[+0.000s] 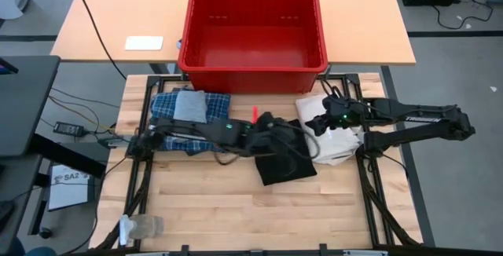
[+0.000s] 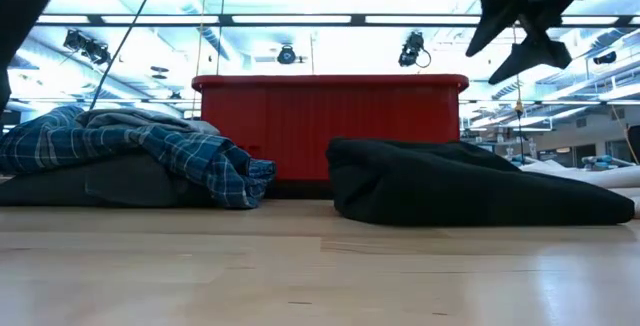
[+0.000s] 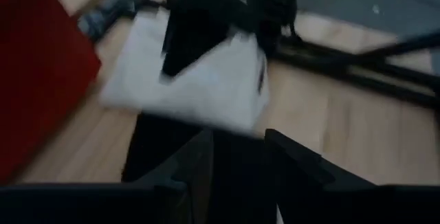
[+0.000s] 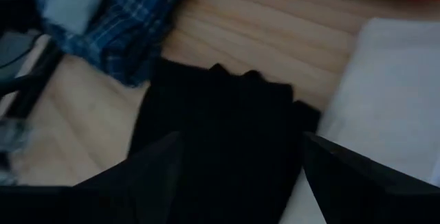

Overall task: Fold Laundry from Bin
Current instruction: Stack the black shirt on top of the gray shirt

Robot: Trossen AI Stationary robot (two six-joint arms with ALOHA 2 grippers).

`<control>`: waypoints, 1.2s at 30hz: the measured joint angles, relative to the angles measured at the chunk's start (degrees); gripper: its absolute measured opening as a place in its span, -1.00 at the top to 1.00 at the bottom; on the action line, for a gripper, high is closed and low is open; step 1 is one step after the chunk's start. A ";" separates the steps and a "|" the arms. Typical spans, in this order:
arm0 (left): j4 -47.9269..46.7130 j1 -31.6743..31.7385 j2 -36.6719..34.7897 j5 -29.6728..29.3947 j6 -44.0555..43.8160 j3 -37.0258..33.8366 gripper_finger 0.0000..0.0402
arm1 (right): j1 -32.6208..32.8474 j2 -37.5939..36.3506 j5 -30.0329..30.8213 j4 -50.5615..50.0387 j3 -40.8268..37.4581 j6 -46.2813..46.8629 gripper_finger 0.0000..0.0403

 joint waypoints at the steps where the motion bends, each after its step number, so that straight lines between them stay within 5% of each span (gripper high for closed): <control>1: -3.17 -0.10 -1.31 0.73 -1.08 0.01 0.33 | 0.72 -0.31 -0.07 0.01 -0.01 0.23 -0.48; 7: -21.71 -0.68 -5.93 -4.35 -3.34 0.12 0.40 | 5.38 -0.80 0.68 2.47 0.00 3.04 -0.47; 16: -30.07 -5.26 -14.58 -10.13 -6.88 -0.10 0.77 | 11.00 0.44 2.74 3.97 0.00 7.10 -0.47; 21: -9.77 -8.24 -17.10 -4.57 -3.69 -13.10 0.97 | 12.33 0.97 3.72 6.34 0.00 7.31 -0.47; 26: 17.30 -8.46 -18.00 4.78 -2.28 -29.95 0.93 | 13.34 1.45 3.70 9.33 0.02 7.78 -0.47; 36: 42.49 -7.15 -40.87 2.95 -5.63 -65.00 0.84 | 17.96 3.03 5.26 10.21 0.02 8.97 -0.47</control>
